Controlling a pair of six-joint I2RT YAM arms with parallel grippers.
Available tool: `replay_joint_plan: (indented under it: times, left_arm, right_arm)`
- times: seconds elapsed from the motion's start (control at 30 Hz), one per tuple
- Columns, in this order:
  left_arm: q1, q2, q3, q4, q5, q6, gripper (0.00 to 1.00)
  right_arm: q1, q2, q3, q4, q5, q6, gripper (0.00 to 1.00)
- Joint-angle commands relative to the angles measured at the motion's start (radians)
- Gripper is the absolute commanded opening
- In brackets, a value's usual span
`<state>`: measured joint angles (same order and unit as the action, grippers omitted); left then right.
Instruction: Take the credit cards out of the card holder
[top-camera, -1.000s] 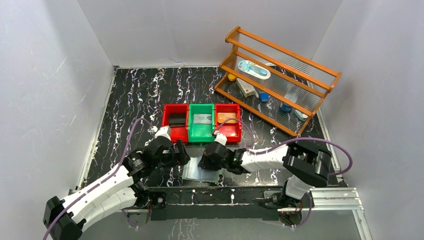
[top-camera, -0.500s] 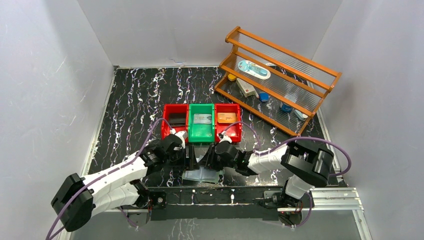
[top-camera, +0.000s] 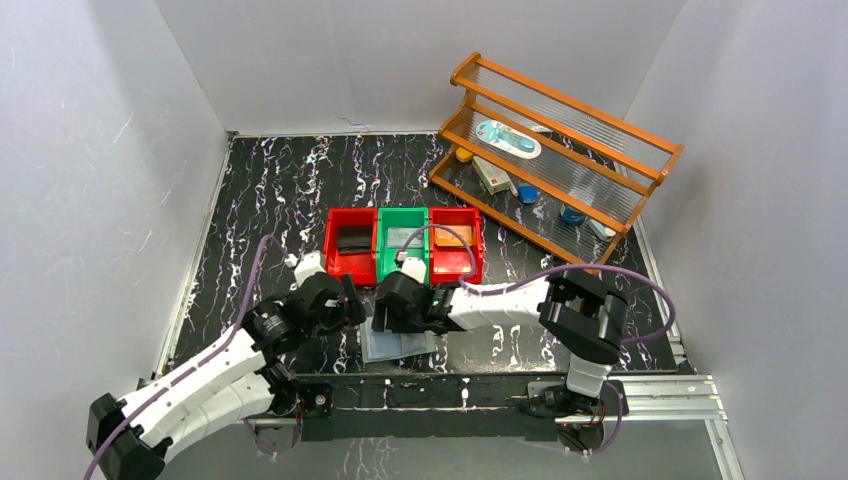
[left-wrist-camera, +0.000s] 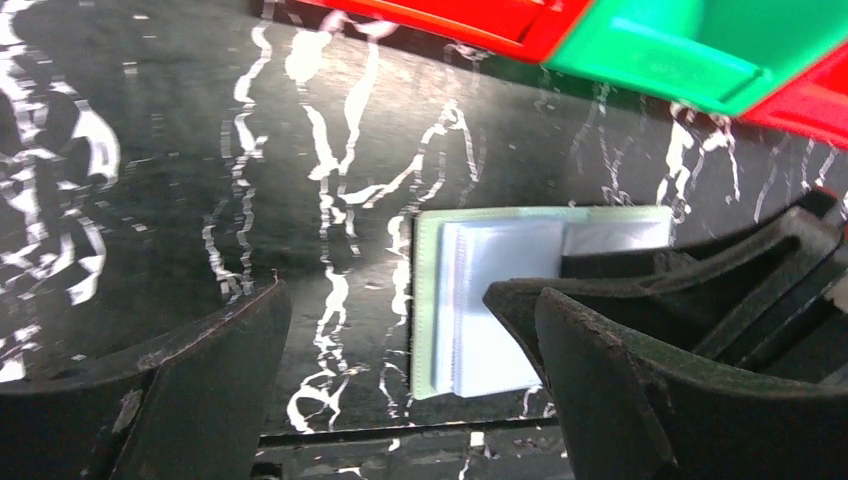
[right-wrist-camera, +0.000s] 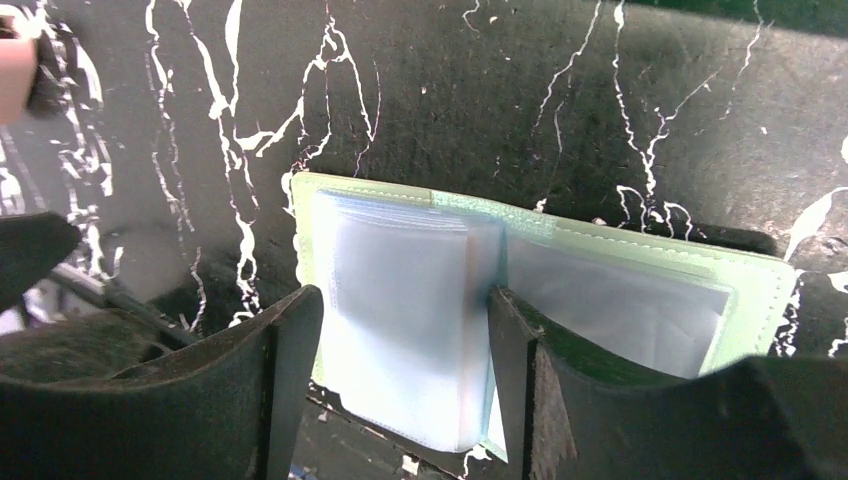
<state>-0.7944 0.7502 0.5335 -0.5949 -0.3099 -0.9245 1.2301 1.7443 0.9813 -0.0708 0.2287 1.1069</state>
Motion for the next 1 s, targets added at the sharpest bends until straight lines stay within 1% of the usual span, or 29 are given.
replay_joint_plan:
  times: [0.0, 0.13, 0.23, 0.37, 0.53, 0.67, 0.83, 0.97]
  left_arm:
    - [0.002, -0.064, 0.038, -0.17, -0.177, -0.09, 0.92]
    - [0.001, -0.127, 0.039, -0.209, -0.22, -0.137, 0.92]
    - [0.001, -0.163, 0.041, -0.237, -0.243, -0.174, 0.92]
    - [0.002, -0.185, 0.042, -0.252, -0.262, -0.196, 0.92]
    - [0.001, -0.183, 0.042, -0.254, -0.264, -0.199, 0.92]
    - [0.001, -0.179, 0.042, -0.253, -0.261, -0.199, 0.92]
    - [0.002, -0.179, 0.037, -0.237, -0.249, -0.181, 0.92]
    - [0.002, -0.174, 0.034, -0.209, -0.228, -0.152, 0.92]
  right_arm:
    - [0.041, 0.105, 0.104, -0.299, 0.139, -0.049, 0.72]
    - [0.066, 0.162, 0.172, -0.37, 0.182, -0.063, 0.74]
    - [0.077, 0.186, 0.198, -0.392, 0.193, -0.072, 0.75]
    - [0.086, 0.209, 0.22, -0.409, 0.201, -0.084, 0.75]
    - [0.097, 0.251, 0.274, -0.484, 0.237, -0.081, 0.75]
    - [0.098, 0.257, 0.273, -0.482, 0.234, -0.079, 0.71]
    - [0.098, 0.245, 0.251, -0.455, 0.219, -0.075, 0.6]
    - [0.09, 0.209, 0.185, -0.366, 0.177, -0.08, 0.53]
